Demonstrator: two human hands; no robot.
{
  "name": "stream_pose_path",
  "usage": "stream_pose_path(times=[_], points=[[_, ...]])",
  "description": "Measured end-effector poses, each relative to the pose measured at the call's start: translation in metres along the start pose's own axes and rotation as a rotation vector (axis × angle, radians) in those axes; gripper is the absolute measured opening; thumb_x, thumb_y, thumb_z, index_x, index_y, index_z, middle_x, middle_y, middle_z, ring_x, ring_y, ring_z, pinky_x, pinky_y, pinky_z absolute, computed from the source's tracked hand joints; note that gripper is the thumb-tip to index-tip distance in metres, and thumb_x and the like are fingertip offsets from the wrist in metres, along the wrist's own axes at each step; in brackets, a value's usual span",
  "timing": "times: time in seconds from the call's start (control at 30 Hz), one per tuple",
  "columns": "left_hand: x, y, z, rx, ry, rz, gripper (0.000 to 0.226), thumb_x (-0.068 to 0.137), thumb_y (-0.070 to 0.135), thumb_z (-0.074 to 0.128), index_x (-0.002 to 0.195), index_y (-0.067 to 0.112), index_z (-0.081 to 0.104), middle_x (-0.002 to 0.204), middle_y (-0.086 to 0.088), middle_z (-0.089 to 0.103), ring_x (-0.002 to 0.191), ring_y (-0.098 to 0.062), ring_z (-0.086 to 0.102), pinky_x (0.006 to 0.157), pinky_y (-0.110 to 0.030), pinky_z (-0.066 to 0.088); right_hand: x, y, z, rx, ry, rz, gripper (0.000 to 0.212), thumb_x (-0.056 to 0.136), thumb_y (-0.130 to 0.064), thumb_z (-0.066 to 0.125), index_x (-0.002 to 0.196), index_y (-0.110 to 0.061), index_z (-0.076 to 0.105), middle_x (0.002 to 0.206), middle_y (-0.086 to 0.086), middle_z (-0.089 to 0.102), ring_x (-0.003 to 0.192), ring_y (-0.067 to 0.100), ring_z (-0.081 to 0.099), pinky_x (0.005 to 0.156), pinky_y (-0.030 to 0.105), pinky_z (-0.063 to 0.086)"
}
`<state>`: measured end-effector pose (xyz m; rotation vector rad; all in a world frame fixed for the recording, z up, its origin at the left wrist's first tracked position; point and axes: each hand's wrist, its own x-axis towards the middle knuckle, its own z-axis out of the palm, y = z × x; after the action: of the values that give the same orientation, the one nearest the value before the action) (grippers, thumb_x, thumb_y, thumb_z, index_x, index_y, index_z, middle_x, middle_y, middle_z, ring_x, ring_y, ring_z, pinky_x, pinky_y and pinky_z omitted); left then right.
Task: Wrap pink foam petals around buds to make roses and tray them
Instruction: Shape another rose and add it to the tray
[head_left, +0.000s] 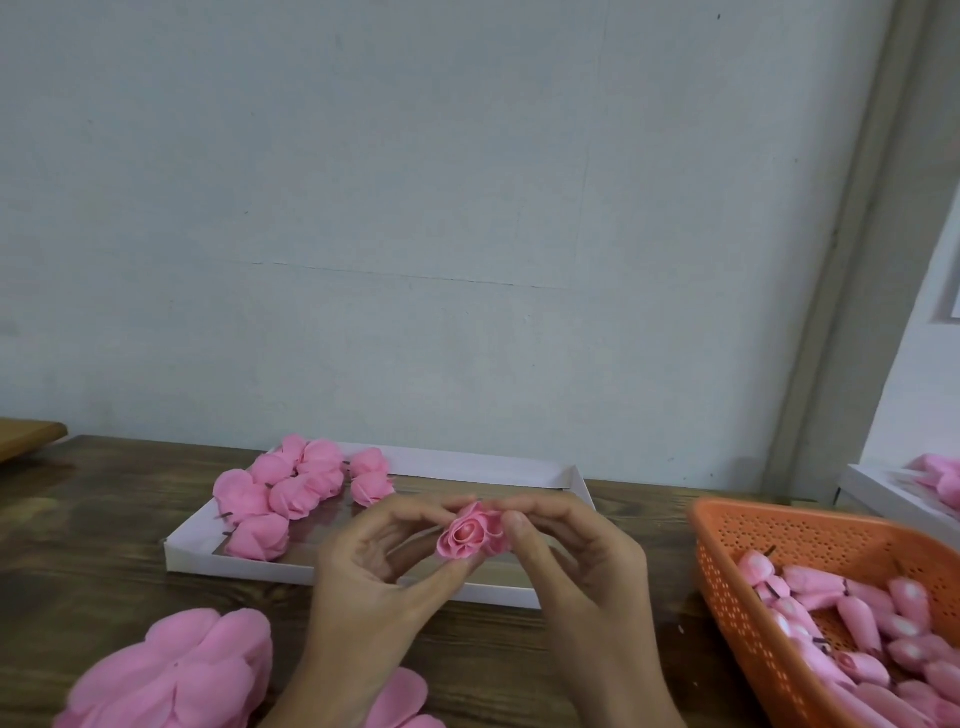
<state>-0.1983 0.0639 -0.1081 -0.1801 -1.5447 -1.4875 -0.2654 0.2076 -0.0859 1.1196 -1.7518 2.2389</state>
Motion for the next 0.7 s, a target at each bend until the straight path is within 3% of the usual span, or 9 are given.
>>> stream_pose_path(times=[0.13, 0.3, 0.7], points=[[0.0, -0.0007, 0.0006, -0.007, 0.002, -0.011, 0.03, 0.065, 0.004, 0.091, 0.088, 0.019, 0.077, 0.104, -0.011, 0.08, 0.099, -0.029, 0.078, 0.08, -0.027, 0.063, 0.0004, 0.0006, -0.0012, -0.001, -0.015, -0.017, 0.021, 0.092, 0.003, 0.07, 0.09, -0.015, 0.081, 0.093, 0.0, 0.082, 0.094, 0.015, 0.077, 0.081, 0.025, 0.061], [-0.0002, 0.0003, 0.0004, -0.017, -0.001, -0.02, 0.03, 0.065, 0.021, 0.094, 0.09, 0.019, 0.077, 0.108, -0.012, 0.079, 0.101, -0.03, 0.078, 0.08, -0.029, 0.063, 0.0011, 0.0027, -0.0024, -0.032, -0.021, -0.027, 0.022, 0.092, -0.001, 0.07, 0.091, -0.02, 0.082, 0.094, -0.003, 0.081, 0.095, 0.014, 0.077, 0.082, 0.027, 0.062], [0.0005, -0.0005, -0.0004, 0.029, -0.03, 0.006, 0.029, 0.066, 0.024, 0.093, 0.09, 0.017, 0.078, 0.113, -0.013, 0.076, 0.101, -0.031, 0.077, 0.08, -0.032, 0.063, 0.004, 0.0061, -0.0057, -0.107, -0.064, -0.09, 0.029, 0.094, -0.003, 0.069, 0.096, -0.029, 0.082, 0.097, -0.009, 0.081, 0.097, 0.012, 0.076, 0.079, 0.024, 0.062]])
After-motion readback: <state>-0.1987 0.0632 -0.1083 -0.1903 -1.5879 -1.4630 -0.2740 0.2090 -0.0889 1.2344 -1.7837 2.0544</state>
